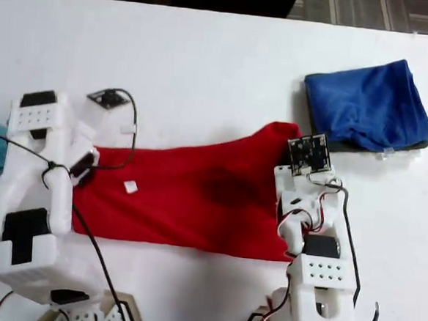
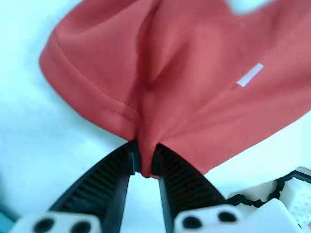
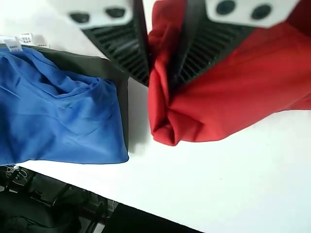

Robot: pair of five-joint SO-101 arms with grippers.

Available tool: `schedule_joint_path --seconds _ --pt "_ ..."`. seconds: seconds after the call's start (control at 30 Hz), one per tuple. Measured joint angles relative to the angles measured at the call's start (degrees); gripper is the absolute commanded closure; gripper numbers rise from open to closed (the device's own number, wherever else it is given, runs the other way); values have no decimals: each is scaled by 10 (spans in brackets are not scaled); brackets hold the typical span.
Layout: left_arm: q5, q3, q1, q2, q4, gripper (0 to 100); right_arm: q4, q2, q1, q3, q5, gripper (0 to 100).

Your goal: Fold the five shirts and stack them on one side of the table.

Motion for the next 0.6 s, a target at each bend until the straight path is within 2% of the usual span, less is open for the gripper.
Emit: schedule_joint_path --seconds 0.1,0.27,0.43,0.6 --pt "0 -11 1 0 9 963 0 0 0 0 0 979" --pt "3 11 16 0 -16 884 0 0 0 0 0 979" --pt "45 41 32 0 -87 968 0 0 0 0 0 979" --pt "52 41 32 0 -101 974 0 0 0 0 0 979"
